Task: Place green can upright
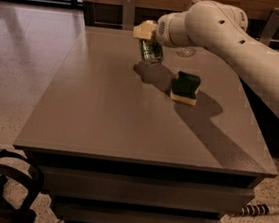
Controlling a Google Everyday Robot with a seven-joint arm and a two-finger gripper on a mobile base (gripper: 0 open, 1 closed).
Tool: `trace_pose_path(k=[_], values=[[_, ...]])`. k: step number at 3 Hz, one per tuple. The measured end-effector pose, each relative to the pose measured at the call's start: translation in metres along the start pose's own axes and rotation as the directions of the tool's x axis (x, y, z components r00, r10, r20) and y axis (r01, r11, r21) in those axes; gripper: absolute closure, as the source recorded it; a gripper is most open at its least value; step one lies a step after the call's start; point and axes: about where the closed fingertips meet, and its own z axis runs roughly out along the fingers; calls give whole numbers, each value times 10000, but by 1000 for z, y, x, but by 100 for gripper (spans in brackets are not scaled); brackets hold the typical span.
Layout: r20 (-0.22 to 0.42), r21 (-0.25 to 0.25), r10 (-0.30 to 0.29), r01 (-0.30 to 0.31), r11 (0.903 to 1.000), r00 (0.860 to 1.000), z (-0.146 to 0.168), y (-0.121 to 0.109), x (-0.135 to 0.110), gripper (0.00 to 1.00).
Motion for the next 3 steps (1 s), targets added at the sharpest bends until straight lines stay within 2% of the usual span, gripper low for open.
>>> trace_pose_path(k=[1, 2, 3], values=[[730, -497, -873, 910, 9946, 9935, -9, 3, -27, 100], [1521, -978, -1801, 1961, 9757, 9718, -6, 15, -36, 100], [2429, -1369, -2548, 2931, 9462, 9360, 7, 35, -37, 100]])
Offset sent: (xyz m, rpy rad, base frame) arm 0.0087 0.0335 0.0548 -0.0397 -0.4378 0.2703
